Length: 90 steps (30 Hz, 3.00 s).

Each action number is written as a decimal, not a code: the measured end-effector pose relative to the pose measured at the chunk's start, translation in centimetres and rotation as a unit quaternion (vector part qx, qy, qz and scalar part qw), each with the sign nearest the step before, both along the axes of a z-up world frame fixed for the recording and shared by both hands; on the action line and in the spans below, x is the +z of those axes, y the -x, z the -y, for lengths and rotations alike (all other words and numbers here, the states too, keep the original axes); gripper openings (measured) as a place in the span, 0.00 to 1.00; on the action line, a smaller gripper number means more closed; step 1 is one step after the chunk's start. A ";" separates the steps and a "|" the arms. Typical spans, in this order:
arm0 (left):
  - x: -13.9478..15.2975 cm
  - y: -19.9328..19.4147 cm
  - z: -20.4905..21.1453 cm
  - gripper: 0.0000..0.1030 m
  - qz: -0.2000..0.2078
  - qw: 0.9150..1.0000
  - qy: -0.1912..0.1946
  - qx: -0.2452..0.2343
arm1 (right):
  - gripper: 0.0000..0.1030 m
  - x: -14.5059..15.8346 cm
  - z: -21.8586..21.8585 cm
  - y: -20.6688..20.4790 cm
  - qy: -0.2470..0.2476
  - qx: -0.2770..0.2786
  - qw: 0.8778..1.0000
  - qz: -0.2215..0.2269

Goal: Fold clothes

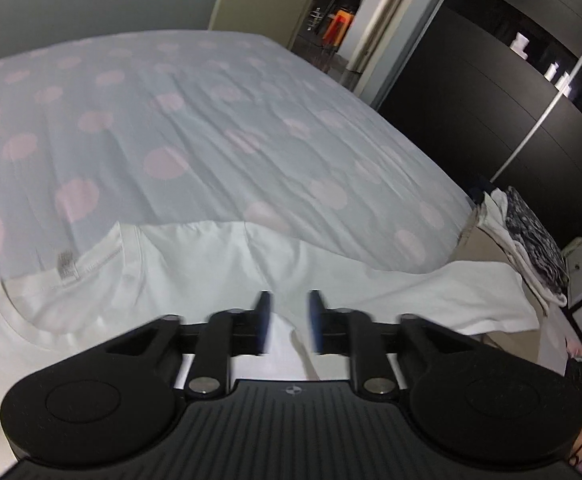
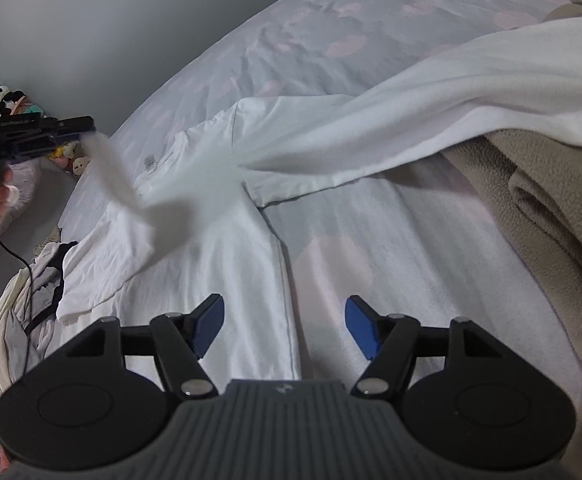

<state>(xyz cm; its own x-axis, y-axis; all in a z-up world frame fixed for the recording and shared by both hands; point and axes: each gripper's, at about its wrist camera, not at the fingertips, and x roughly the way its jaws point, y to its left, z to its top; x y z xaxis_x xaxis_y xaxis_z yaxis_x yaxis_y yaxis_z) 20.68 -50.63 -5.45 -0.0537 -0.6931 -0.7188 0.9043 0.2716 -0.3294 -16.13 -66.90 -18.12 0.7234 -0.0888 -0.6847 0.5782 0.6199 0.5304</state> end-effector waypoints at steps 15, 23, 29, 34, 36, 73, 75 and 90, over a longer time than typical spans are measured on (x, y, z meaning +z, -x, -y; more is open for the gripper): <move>1.2 -2.2 -18.6 0.47 0.088 0.990 -0.024 0.110 | 0.68 0.7 -0.5 0.1 0.013 -0.010 1.000 -0.013; -3.5 -2.0 -27.5 0.48 0.156 0.970 -0.099 0.157 | 0.68 1.2 -0.9 0.1 0.027 -0.013 0.999 -0.021; -9.9 -2.4 -28.7 0.48 0.167 0.961 -0.155 0.155 | 0.68 1.1 -0.9 -0.1 0.030 -0.012 0.999 -0.036; -12.4 -3.5 -28.6 0.48 0.176 0.958 -0.151 0.167 | 0.68 1.0 -0.9 -0.3 0.028 -0.011 0.999 -0.042; -12.6 -3.9 -28.4 0.43 0.173 0.960 -0.139 0.169 | 0.68 0.9 -0.8 -0.4 0.027 -0.011 0.999 -0.046; -11.1 -20.6 -26.7 0.41 -0.040 0.915 -0.082 0.392 | 0.69 -0.8 0.4 -1.5 -0.006 -0.003 0.996 -0.087; -12.0 -21.5 -26.5 0.40 -0.075 0.909 -0.092 0.401 | 0.69 -1.1 0.6 -1.7 -0.011 -0.003 0.996 -0.093; -9.7 -21.7 -22.6 0.01 0.025 0.925 -0.138 0.354 | 0.69 -1.6 1.1 -1.5 -0.026 0.001 0.996 -0.084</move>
